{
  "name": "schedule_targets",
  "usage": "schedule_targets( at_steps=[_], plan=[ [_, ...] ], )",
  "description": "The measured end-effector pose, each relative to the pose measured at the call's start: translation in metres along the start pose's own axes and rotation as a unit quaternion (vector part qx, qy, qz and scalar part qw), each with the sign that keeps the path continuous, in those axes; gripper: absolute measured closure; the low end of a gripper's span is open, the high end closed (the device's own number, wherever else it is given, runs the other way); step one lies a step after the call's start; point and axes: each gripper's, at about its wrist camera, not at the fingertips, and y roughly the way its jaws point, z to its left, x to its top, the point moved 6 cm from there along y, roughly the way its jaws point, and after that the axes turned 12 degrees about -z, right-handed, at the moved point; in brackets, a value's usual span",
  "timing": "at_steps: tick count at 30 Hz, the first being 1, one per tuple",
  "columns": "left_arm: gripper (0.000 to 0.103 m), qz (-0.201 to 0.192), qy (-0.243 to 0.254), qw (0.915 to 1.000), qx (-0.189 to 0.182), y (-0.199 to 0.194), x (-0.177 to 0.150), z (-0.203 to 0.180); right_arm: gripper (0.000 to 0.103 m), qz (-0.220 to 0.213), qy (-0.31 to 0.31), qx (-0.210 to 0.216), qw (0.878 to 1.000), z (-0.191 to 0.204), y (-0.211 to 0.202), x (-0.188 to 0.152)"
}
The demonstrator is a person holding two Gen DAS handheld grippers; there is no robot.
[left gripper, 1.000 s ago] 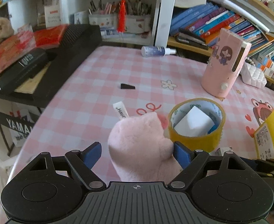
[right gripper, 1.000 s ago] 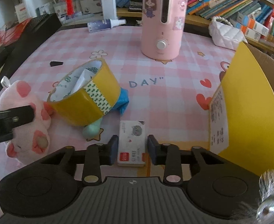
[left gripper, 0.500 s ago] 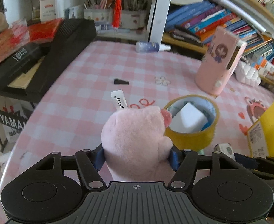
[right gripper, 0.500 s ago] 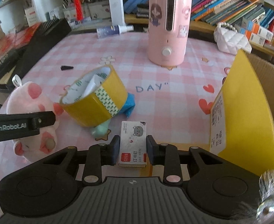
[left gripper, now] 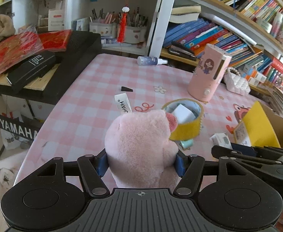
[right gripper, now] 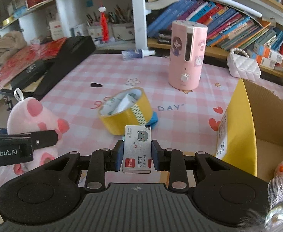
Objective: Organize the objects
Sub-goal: 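Grasp the pink plush pig with the left tool while the right tool grasps the small white box, then carry the pink pig and white box in both tools over the yellow box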
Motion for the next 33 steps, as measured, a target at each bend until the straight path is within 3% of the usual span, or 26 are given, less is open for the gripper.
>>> schedule_targets(
  at_steps=[22, 33],
  plan=[
    [0.039, -0.018, -0.009, 0.9995, -0.024, -0.091, -0.044, 0.015, 0.075, -0.015, -0.003, -0.012, 1.000, 0.042, -0.089, -0.042],
    [0.039, -0.014, 0.014, 0.9986, -0.049, -0.130, -0.068, 0.001, 0.075, -0.021, 0.027, -0.033, 0.999, 0.044, -0.142, -0.075]
  ],
)
